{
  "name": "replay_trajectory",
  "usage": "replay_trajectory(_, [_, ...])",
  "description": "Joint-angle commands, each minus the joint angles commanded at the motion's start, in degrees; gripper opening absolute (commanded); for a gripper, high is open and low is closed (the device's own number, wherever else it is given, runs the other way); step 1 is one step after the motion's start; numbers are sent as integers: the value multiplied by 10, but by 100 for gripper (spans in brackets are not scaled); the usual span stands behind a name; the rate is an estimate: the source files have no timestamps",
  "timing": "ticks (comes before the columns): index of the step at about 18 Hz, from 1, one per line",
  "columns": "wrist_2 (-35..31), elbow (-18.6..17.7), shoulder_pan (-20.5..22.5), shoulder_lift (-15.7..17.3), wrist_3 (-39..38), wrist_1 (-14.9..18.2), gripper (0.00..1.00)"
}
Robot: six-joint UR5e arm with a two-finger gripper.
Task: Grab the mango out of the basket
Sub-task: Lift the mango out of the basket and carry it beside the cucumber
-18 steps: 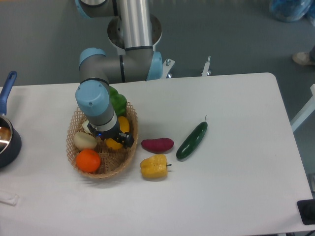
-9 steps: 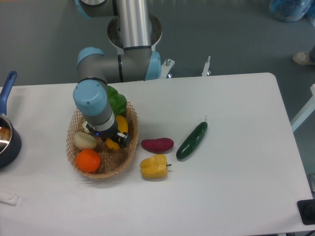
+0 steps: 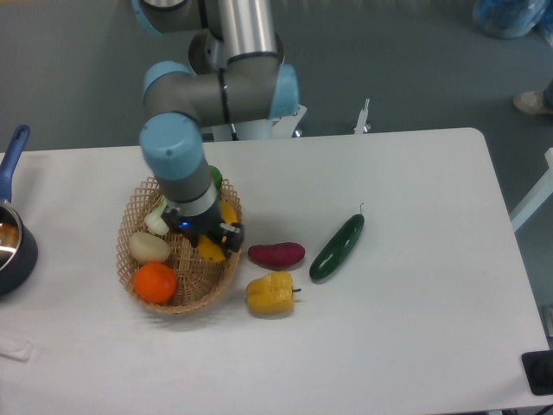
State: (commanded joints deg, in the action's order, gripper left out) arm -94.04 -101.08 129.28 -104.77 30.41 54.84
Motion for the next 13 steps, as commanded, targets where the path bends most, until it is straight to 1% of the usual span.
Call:
replay_trajectory(1, [0, 5, 11, 0, 2, 0, 6])
replay_trajectory(3, [1, 11, 34, 1, 30, -1, 6])
replay_trajectory(9, [3, 13, 123, 6, 156, 0, 11])
replay_trajectory(13, [10, 16, 168, 3, 246, 0, 12])
